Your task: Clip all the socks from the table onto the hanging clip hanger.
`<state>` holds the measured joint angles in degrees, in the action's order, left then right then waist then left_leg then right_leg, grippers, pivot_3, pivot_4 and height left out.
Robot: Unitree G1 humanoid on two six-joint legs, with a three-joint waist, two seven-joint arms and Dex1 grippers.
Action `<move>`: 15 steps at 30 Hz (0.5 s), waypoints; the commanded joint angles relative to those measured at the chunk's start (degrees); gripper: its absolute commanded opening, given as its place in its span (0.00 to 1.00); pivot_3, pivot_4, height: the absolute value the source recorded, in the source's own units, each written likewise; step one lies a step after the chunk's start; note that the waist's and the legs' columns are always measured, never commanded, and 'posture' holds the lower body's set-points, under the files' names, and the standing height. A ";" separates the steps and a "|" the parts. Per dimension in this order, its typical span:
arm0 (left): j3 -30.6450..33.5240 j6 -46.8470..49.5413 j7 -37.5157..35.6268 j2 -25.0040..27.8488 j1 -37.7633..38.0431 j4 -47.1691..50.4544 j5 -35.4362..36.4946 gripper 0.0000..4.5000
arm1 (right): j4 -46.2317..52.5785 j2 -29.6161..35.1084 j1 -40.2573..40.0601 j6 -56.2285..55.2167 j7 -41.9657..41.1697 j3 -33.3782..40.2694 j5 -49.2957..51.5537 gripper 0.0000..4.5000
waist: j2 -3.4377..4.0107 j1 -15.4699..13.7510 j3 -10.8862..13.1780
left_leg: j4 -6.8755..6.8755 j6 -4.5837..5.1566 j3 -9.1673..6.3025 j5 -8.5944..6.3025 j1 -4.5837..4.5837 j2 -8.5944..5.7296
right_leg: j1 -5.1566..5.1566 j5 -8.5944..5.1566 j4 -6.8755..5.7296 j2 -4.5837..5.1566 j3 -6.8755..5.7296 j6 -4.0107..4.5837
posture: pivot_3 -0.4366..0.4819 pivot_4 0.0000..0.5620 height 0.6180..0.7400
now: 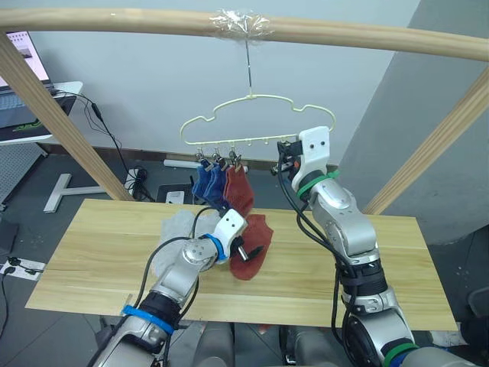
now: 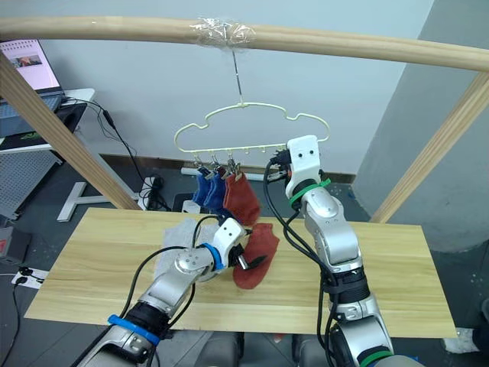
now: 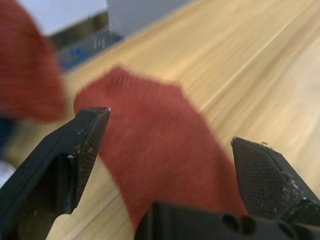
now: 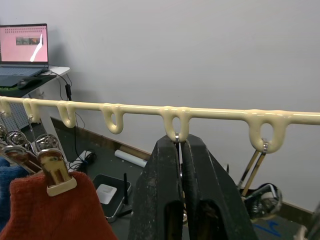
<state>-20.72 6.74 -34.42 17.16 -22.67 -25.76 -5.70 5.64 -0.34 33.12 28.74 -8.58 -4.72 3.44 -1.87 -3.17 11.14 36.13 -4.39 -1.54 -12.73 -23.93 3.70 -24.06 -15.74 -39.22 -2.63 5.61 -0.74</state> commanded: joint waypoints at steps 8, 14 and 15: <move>-1.64 3.14 -2.24 -3.65 -2.95 -8.22 -3.27 0.81 | 2.41 0.76 -0.79 1.66 1.47 0.59 -0.35 0.00 | -0.03 0.16 -0.09 | 0.03 0.00 0.00 0.01 0.06 -0.01 | 0.04 0.01 -0.11 0.01 0.01 -0.02 | 0.63 0.29 1.00; -1.28 1.56 -5.30 -1.34 -1.09 -6.76 -3.06 0.39 | 2.00 2.31 -0.90 1.50 0.98 1.26 -0.03 0.00 | -0.02 0.30 -0.14 | 0.09 0.04 -0.01 0.03 0.14 -0.02 | 0.06 0.00 -0.24 0.00 0.01 -0.02 | 0.63 0.30 1.00; -1.08 0.89 -6.08 -0.80 -0.59 -6.35 -2.75 0.33 | 1.96 2.78 -0.82 1.61 0.71 1.36 0.07 0.00 | -0.02 0.30 -0.19 | 0.09 0.04 -0.01 0.03 0.15 -0.02 | 0.08 0.00 -0.25 0.00 0.01 -0.02 | 0.63 0.30 1.00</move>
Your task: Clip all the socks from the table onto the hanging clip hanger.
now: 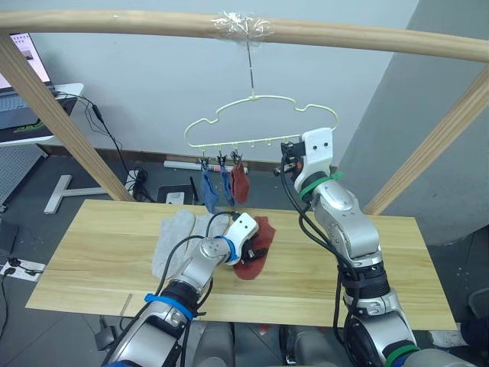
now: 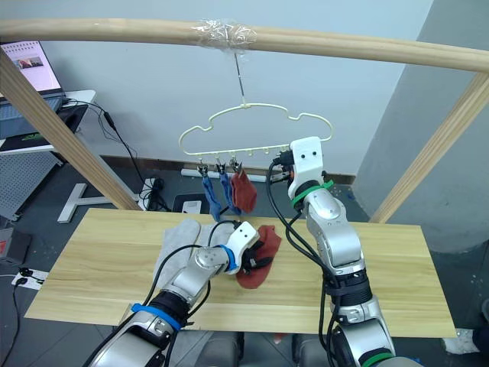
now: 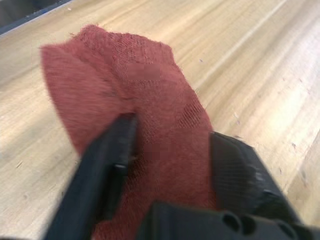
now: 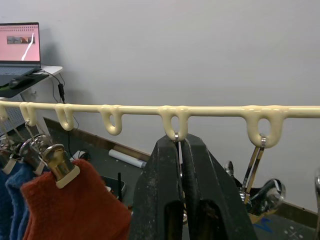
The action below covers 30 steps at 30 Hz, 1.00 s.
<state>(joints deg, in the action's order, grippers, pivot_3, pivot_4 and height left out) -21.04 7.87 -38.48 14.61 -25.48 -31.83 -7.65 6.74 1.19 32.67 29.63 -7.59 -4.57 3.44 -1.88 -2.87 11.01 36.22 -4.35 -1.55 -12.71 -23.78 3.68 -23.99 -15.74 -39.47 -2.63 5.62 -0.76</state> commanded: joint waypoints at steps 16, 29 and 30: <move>9.49 -27.84 -14.05 -1.59 4.86 14.34 16.89 0.00 | 3.16 -1.15 8.28 40.26 4.82 28.84 24.87 0.00 | 0.20 -1.15 -0.40 | 0.10 0.02 -0.09 0.01 -0.05 -0.02 | 0.10 0.01 0.01 0.05 -0.08 0.03 | 0.65 0.29 1.00; 11.96 -39.52 -13.24 -2.55 0.50 8.55 17.44 0.00 | 2.23 -1.92 17.12 59.85 9.98 43.10 29.92 0.00 | 0.44 -1.69 -0.61 | 0.09 0.05 -0.14 0.01 0.02 -0.09 | 0.39 0.01 0.47 0.07 -0.10 -0.20 | 0.66 0.28 1.00; 11.98 -40.16 -12.97 -3.00 0.01 7.79 17.33 0.00 | 2.28 -2.23 17.52 60.72 10.26 43.86 29.71 0.00 | 0.44 -1.68 -0.61 | 0.08 0.06 -0.15 0.01 0.02 -0.09 | 0.39 0.00 0.47 0.07 -0.11 -0.21 | 0.66 0.28 1.00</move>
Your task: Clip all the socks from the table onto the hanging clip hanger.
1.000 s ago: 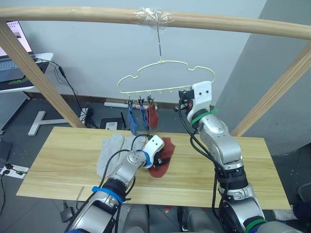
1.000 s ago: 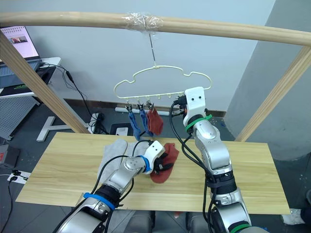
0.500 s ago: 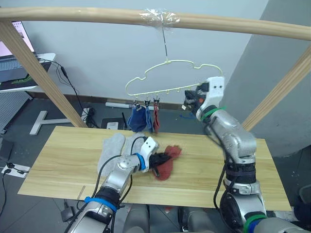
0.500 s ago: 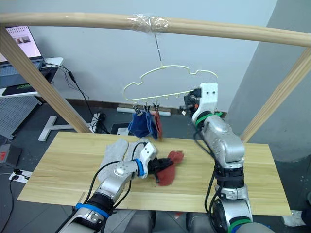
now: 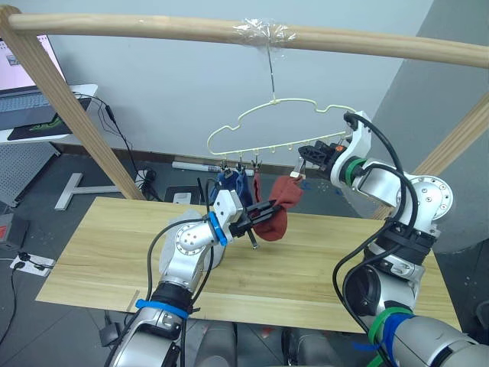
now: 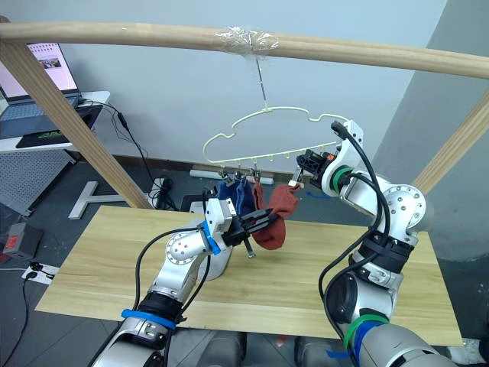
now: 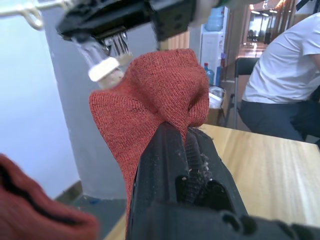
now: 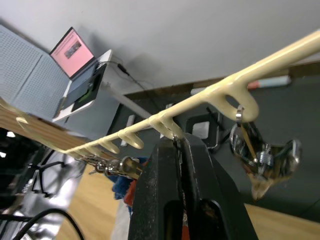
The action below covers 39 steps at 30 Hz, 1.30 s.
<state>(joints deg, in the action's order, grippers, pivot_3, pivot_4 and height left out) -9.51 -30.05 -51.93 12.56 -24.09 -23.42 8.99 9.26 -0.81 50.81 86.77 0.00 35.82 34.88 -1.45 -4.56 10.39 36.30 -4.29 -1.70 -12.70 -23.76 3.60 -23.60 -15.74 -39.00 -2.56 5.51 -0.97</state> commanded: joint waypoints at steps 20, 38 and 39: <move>-0.10 -6.18 -0.35 -2.00 -3.68 -4.71 0.06 0.00 | 2.61 -3.66 2.20 5.73 4.98 11.49 1.51 0.73 | 0.04 0.71 -0.01 | -0.08 0.01 0.02 0.00 -0.14 0.02 | -0.20 0.06 -0.04 -0.04 0.03 0.10 | 0.64 0.24 1.00; 2.57 24.36 -0.11 5.08 0.90 8.16 4.25 0.80 | 28.11 13.93 -26.63 -21.45 -0.73 -28.15 -3.25 0.86 | 0.09 4.63 -0.05 | -0.20 0.02 0.03 0.01 -0.35 0.10 | -0.49 -0.10 -0.08 -0.10 0.07 -0.16 | 0.62 0.24 1.00; 2.84 26.02 -0.13 5.93 1.40 10.19 4.54 0.80 | 28.02 14.47 -27.83 -25.01 -0.77 -30.96 -5.91 0.80 | 0.09 4.81 -0.05 | -0.21 0.02 0.01 0.01 -0.33 0.10 | -0.49 -0.10 -0.11 -0.11 0.06 -0.17 | 0.63 0.24 1.00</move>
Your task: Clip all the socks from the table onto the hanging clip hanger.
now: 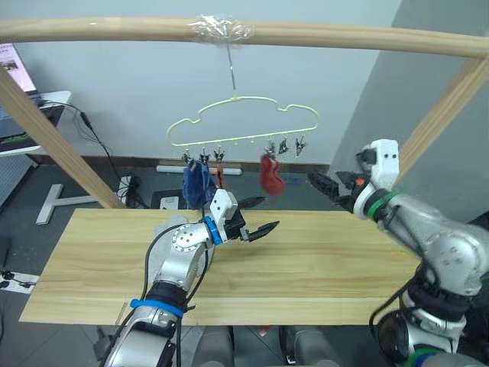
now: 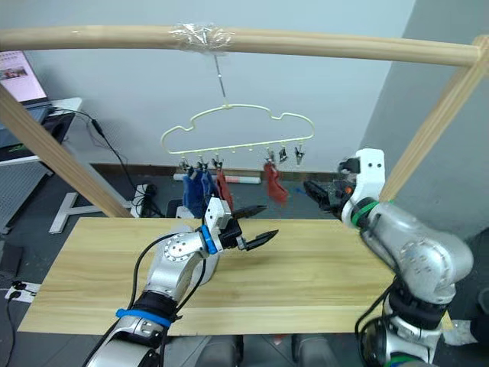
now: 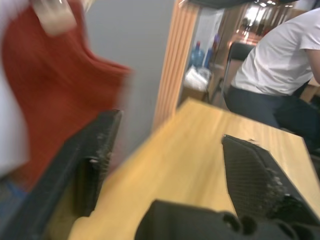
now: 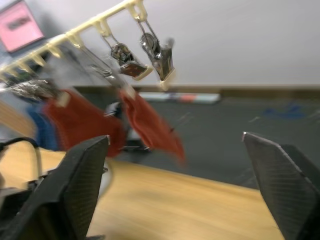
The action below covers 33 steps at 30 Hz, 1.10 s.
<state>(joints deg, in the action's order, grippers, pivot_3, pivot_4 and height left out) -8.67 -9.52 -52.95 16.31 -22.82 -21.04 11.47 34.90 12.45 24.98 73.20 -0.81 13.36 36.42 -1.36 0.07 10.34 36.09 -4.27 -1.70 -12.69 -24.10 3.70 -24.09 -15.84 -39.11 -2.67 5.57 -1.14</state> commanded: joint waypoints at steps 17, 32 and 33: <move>9.43 16.43 -0.70 8.81 1.65 18.86 12.86 0.80 | -20.11 -10.14 1.22 -46.22 2.97 -24.78 -30.84 0.15 | -0.02 -1.10 0.03 | -0.01 0.16 0.08 0.12 0.14 0.02 | 0.04 0.03 0.01 0.00 0.04 -0.01 | 0.67 0.30 1.00; 9.32 23.32 4.87 8.30 4.53 31.16 13.49 0.80 | -28.91 -13.70 5.95 -49.89 3.70 -20.64 -33.57 0.15 | 0.00 -1.58 0.04 | -0.02 0.16 0.09 0.12 0.12 0.02 | 0.03 0.04 0.00 0.00 0.07 0.02 | 0.71 0.30 1.00; 9.31 23.78 5.08 8.36 4.46 31.64 13.60 0.80 | -29.17 -13.92 6.17 -50.06 3.63 -20.45 -33.59 0.15 | 0.00 -1.57 0.04 | -0.01 0.16 0.10 0.12 0.12 0.02 | 0.03 0.04 0.00 0.00 0.08 0.02 | 0.71 0.30 1.00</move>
<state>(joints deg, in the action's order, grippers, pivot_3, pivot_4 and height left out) 0.34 13.75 -48.33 24.71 -18.00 7.69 24.03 4.58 -0.92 29.69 24.83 2.64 -7.87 3.37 -1.36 -1.50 10.38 36.08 -4.11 -1.58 -12.56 -23.96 3.72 -24.06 -15.80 -39.11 -2.67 5.67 -1.12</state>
